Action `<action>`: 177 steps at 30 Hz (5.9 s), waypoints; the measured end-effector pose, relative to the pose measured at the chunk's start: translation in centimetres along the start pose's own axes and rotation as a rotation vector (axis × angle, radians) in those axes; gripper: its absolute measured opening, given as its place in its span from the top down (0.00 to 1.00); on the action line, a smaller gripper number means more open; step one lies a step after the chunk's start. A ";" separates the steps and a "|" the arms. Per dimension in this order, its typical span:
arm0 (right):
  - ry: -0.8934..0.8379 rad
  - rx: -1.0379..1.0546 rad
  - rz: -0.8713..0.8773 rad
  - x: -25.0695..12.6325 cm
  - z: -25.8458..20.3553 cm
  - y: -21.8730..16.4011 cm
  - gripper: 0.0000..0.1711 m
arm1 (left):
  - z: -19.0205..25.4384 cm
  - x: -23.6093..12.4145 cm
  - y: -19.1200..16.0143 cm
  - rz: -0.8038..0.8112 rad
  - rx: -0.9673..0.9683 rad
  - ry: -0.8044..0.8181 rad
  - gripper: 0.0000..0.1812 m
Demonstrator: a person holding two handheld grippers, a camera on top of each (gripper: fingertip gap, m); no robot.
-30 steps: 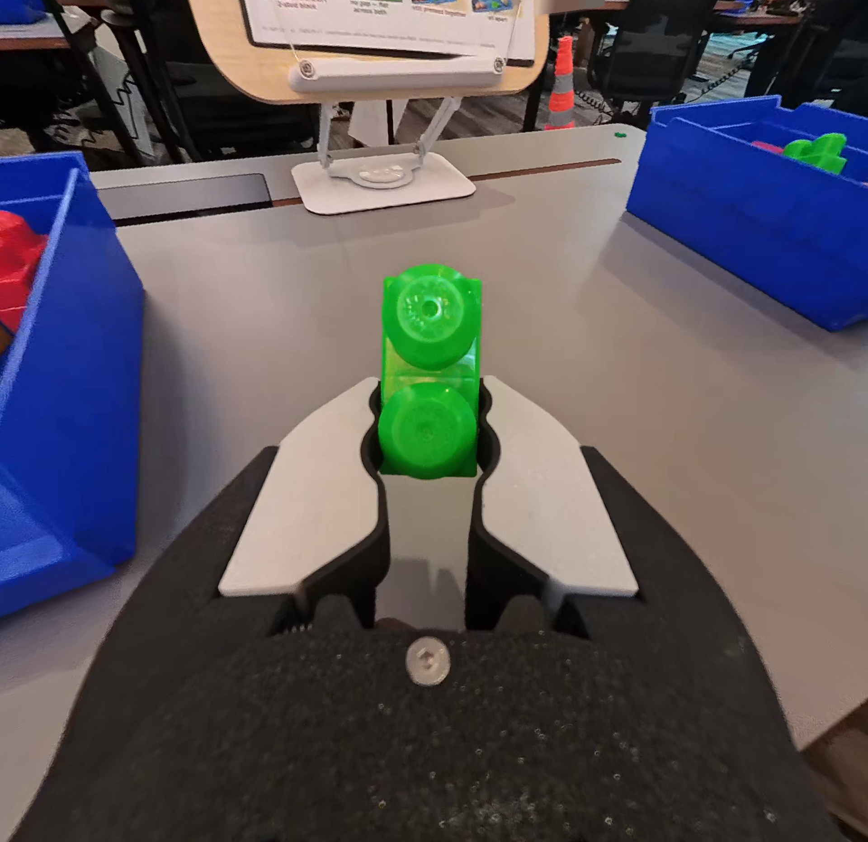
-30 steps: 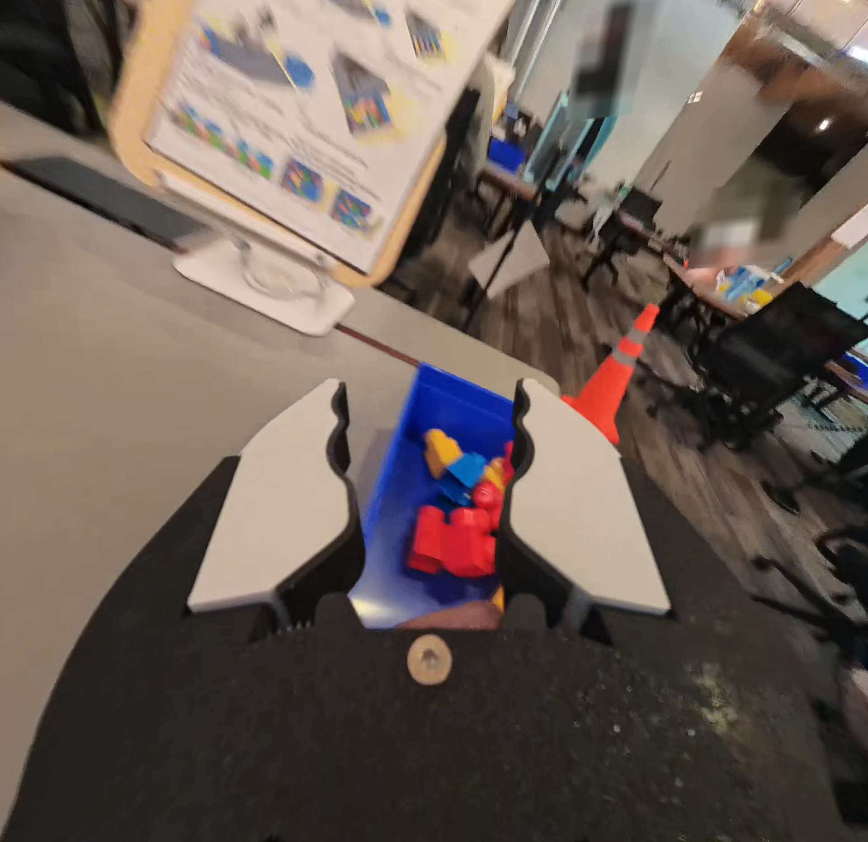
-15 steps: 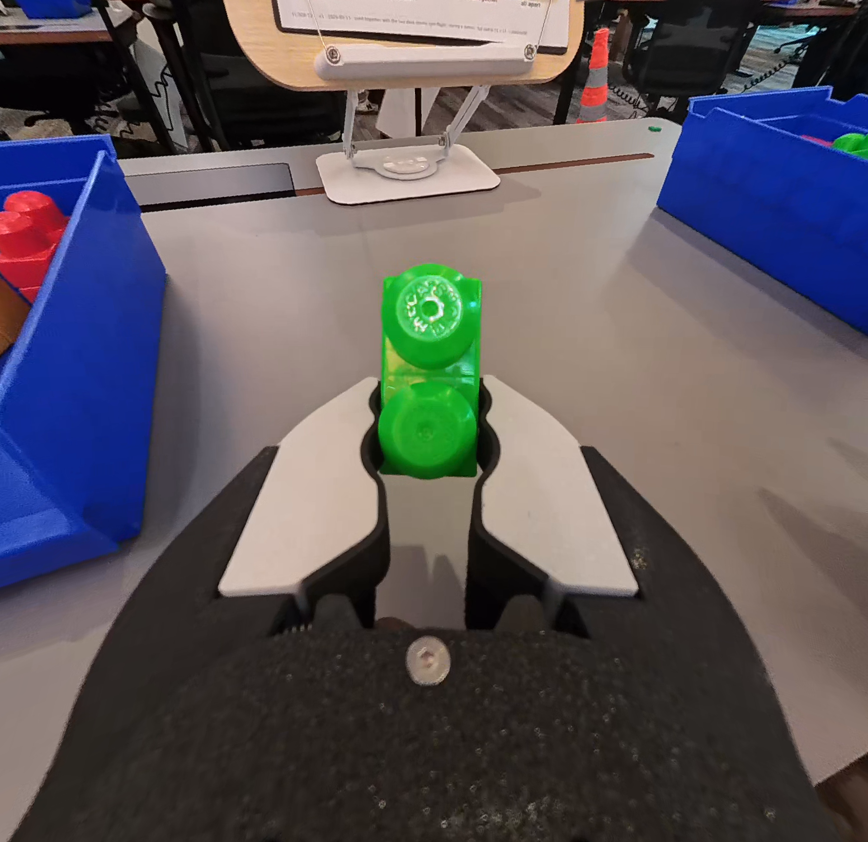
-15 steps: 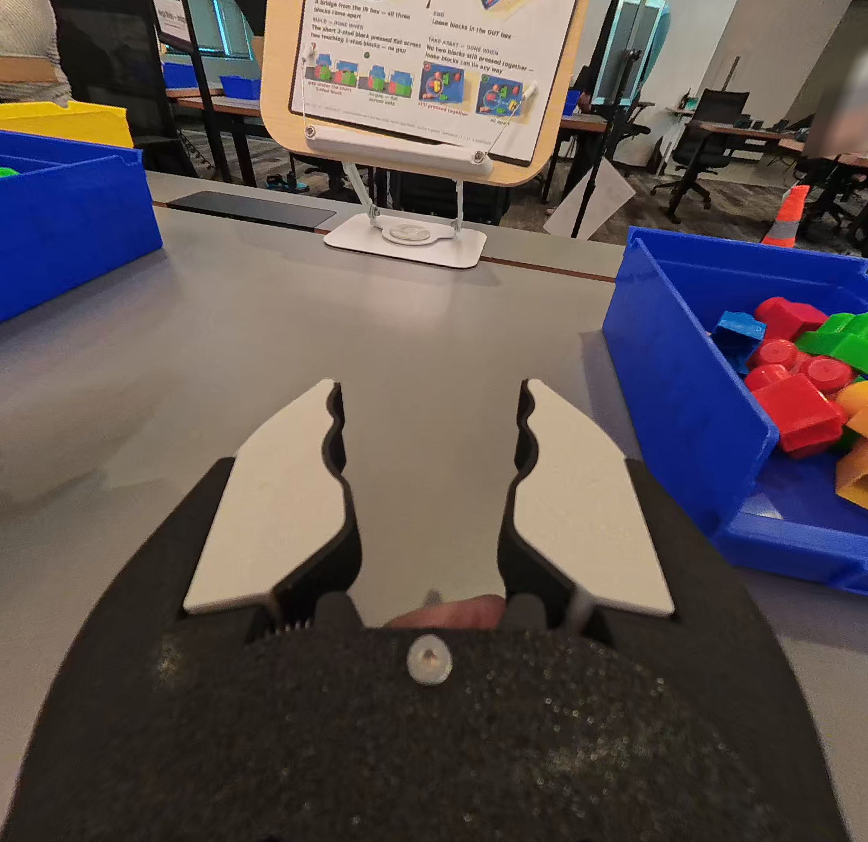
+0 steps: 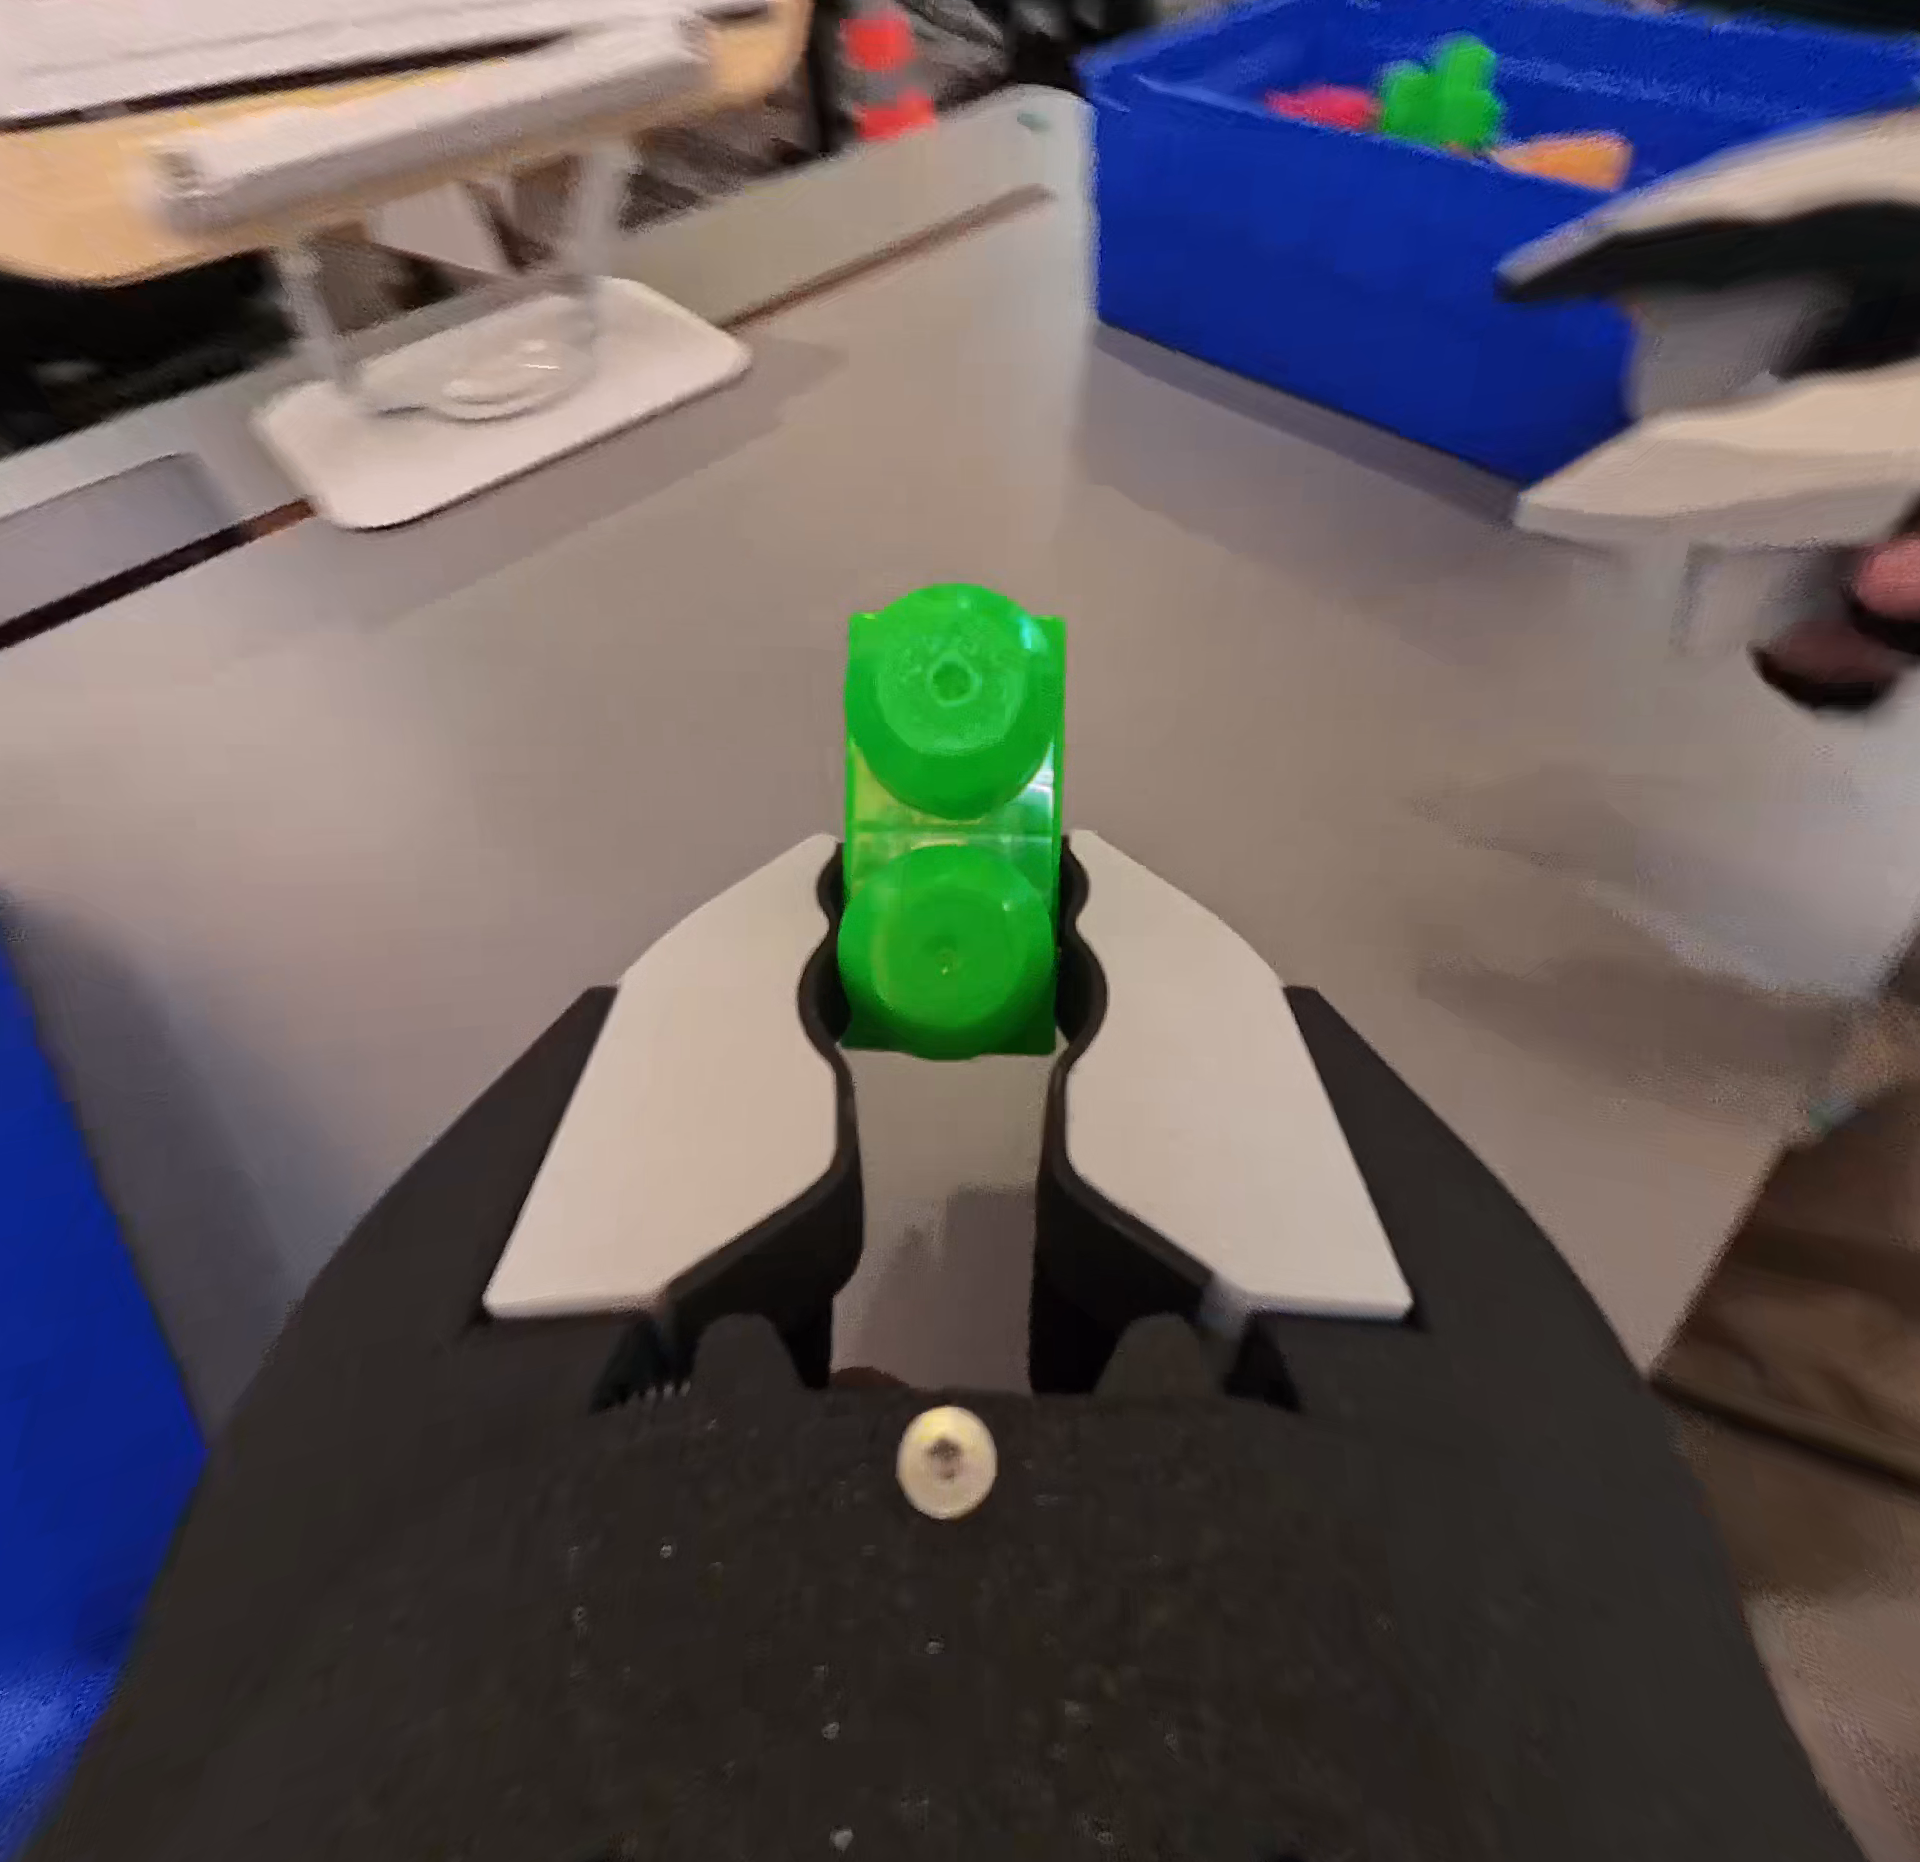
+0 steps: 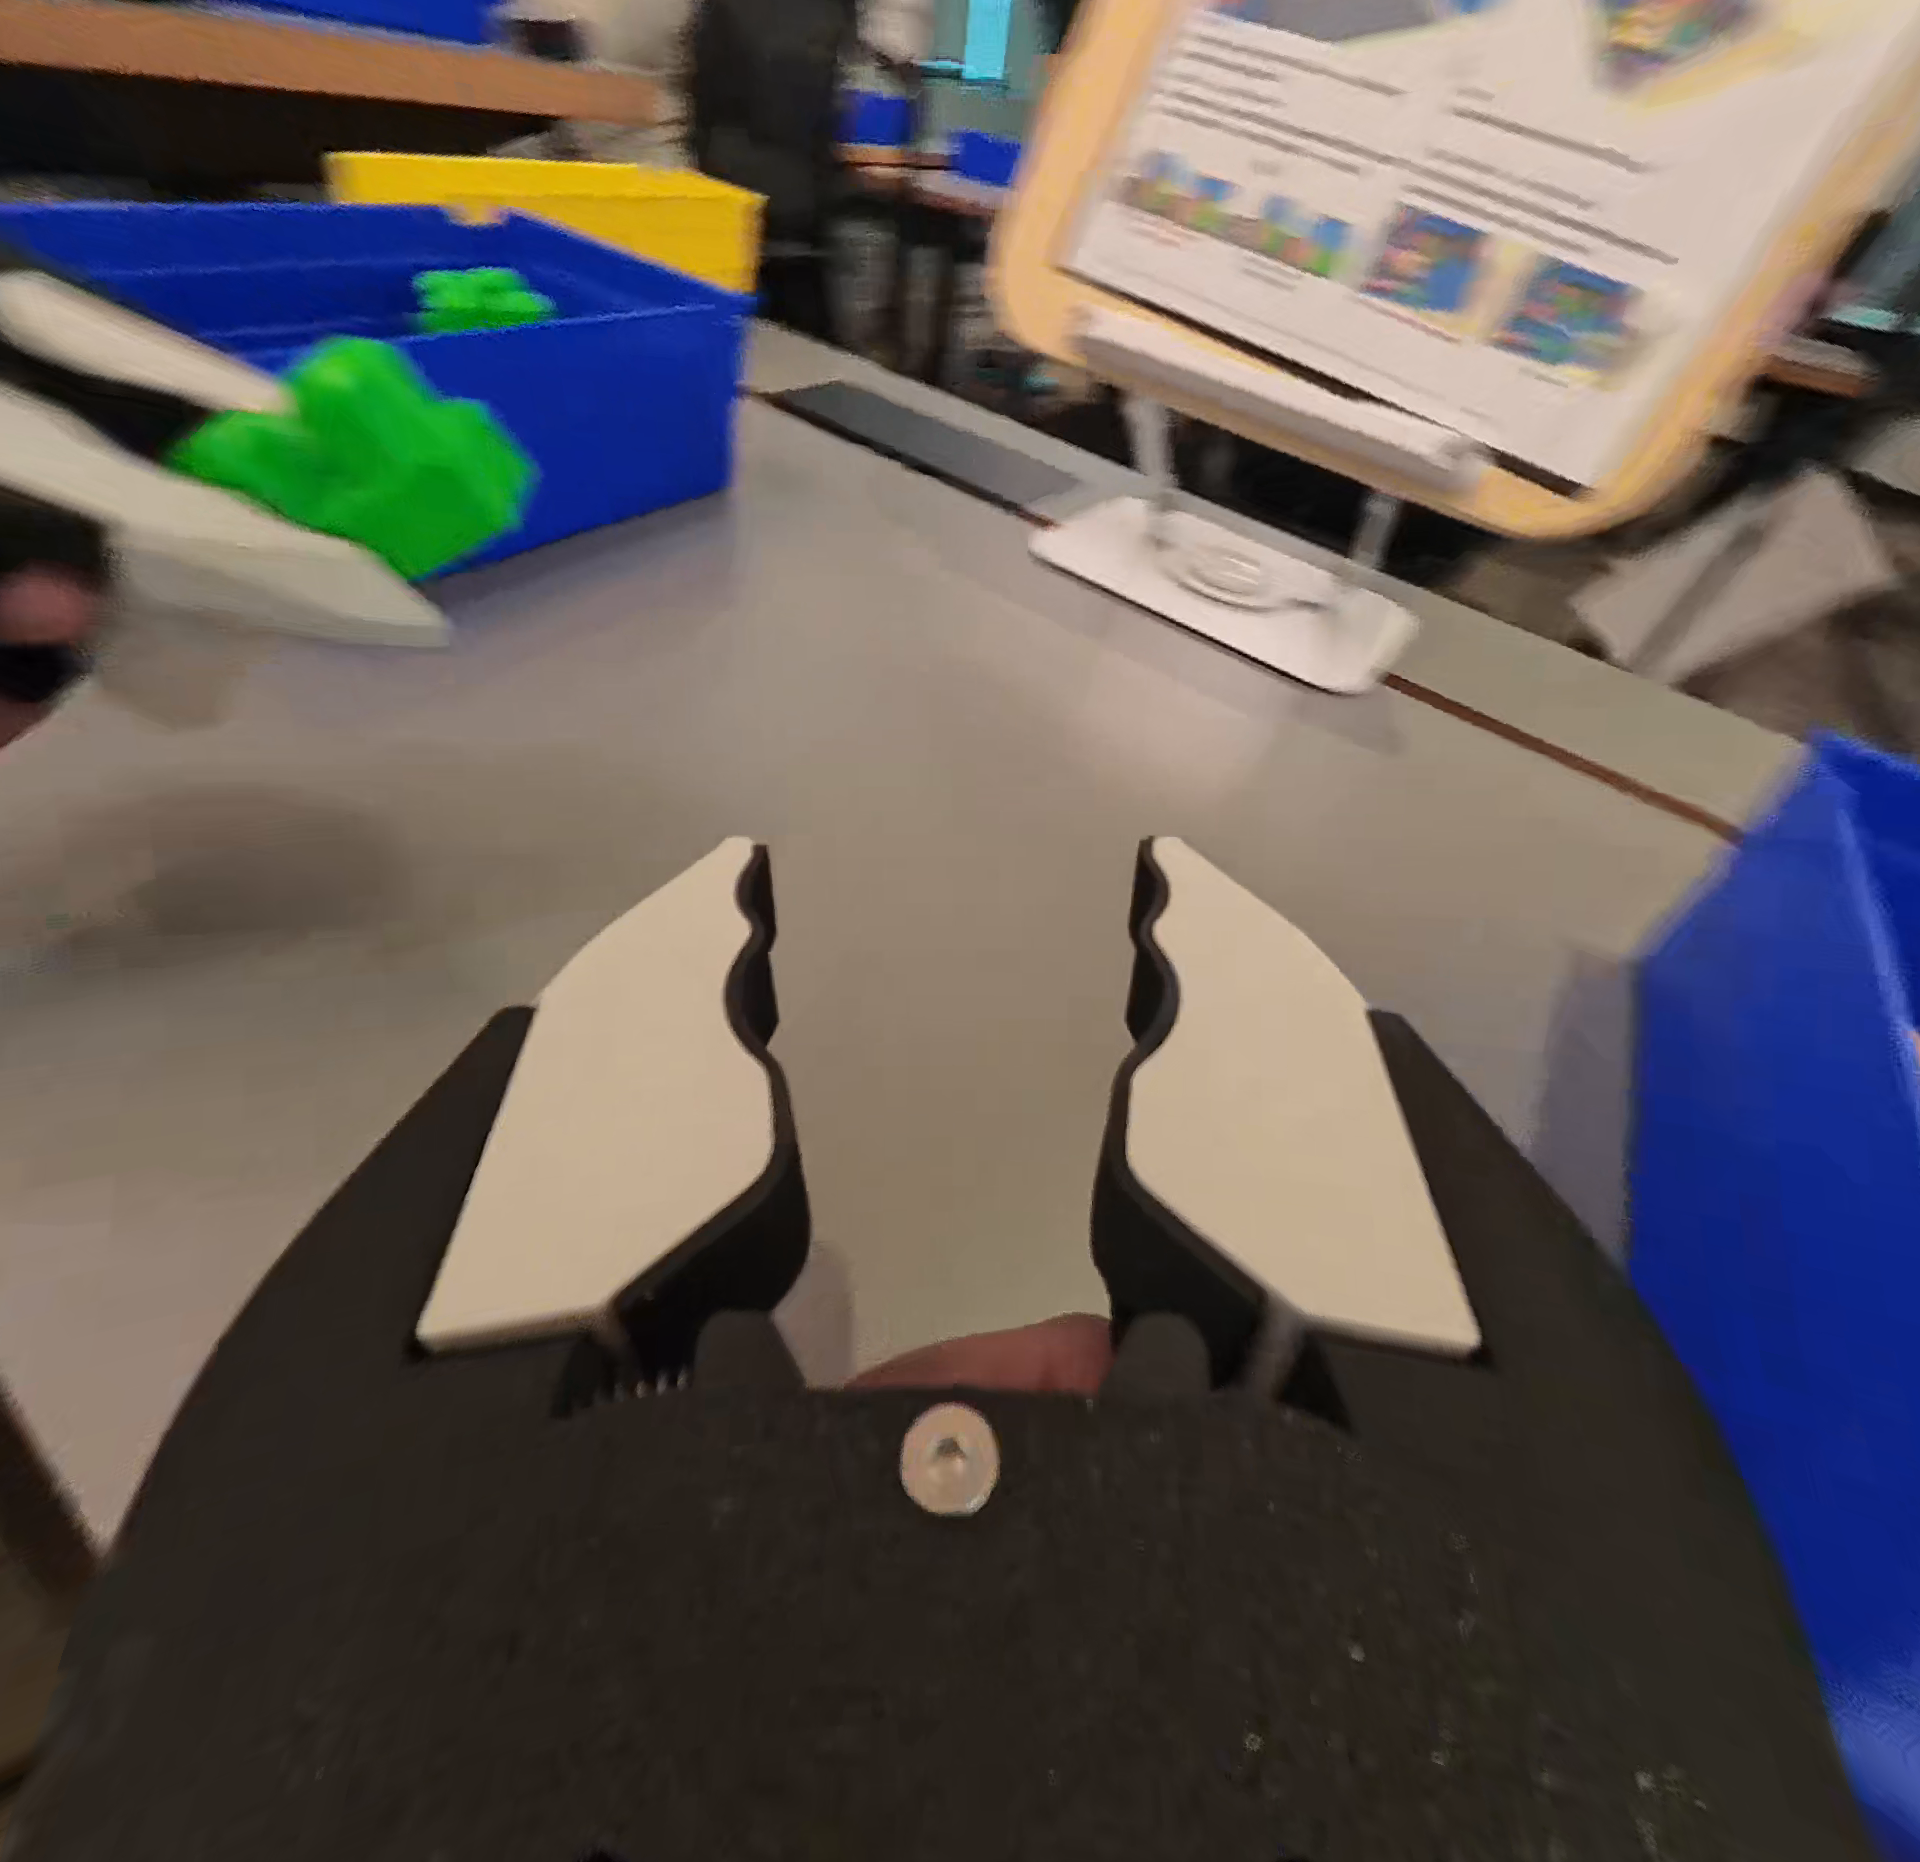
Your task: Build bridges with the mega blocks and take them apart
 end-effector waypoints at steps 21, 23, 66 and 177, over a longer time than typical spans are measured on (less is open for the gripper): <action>0.585 -0.558 -0.293 4.5 -4.0 0.0 0.75 | 4.8 5.5 4.6 -0.207 0.818 -0.618 0.80; 0.574 -0.564 -0.314 4.6 -3.9 -0.2 0.78 | 4.7 5.9 4.5 -0.209 0.819 -0.605 0.80; -0.397 0.198 -0.035 -0.4 3.1 -3.7 0.79 | -2.1 -0.8 -2.3 0.101 -0.276 0.507 0.54; -0.329 0.211 -0.037 -0.1 4.0 -4.0 0.61 | -26.6 -2.6 -1.8 -0.200 -0.346 0.512 0.62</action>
Point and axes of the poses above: each gripper's, where its closed fingertips meet, x out along the fingers, y out of its top, z = x × y across the jaws, the point moved 5 cm from there along -x, back along the fingers, and after that the axes turned 10 degrees about x, right-handed, at the moved point
